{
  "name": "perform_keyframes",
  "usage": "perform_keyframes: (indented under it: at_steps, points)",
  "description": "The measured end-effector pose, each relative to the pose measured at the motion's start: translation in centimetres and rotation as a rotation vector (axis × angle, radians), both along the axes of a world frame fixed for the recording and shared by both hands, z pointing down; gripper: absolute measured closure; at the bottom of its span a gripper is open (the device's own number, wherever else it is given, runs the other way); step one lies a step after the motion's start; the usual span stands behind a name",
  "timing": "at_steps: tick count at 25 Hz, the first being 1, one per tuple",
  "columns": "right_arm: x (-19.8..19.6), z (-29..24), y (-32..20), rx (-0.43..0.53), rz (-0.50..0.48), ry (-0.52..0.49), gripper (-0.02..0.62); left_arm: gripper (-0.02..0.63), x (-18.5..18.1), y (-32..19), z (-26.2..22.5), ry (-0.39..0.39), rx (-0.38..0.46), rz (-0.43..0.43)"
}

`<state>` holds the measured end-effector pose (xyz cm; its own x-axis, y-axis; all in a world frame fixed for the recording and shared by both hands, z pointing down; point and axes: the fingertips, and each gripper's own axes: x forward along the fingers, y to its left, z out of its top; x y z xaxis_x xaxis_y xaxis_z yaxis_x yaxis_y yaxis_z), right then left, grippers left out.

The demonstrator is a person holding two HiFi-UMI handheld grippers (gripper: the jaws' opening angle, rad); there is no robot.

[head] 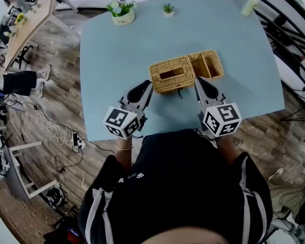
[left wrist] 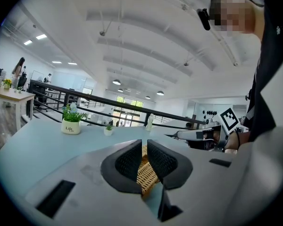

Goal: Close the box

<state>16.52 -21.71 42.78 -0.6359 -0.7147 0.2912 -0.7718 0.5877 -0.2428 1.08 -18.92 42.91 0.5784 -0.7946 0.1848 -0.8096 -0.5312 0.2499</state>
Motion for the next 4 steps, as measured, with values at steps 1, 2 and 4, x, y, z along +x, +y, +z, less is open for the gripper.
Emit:
perform_keyframes:
  at_steps: [1, 2, 4]
  points:
    - [0.0, 0.01, 0.05, -0.001, 0.0, 0.0, 0.595, 0.566, 0.01, 0.03, -0.01, 0.001, 0.0, 0.0]
    - [0.02, 0.01, 0.08, -0.001, 0.0, -0.001, 0.595, 0.566, 0.04, 0.04, -0.03, 0.003, 0.001, 0.001]
    - [0.08, 0.04, 0.13, -0.003, 0.0, -0.002, 0.595, 0.566, 0.11, 0.04, -0.07, 0.006, 0.002, 0.002]
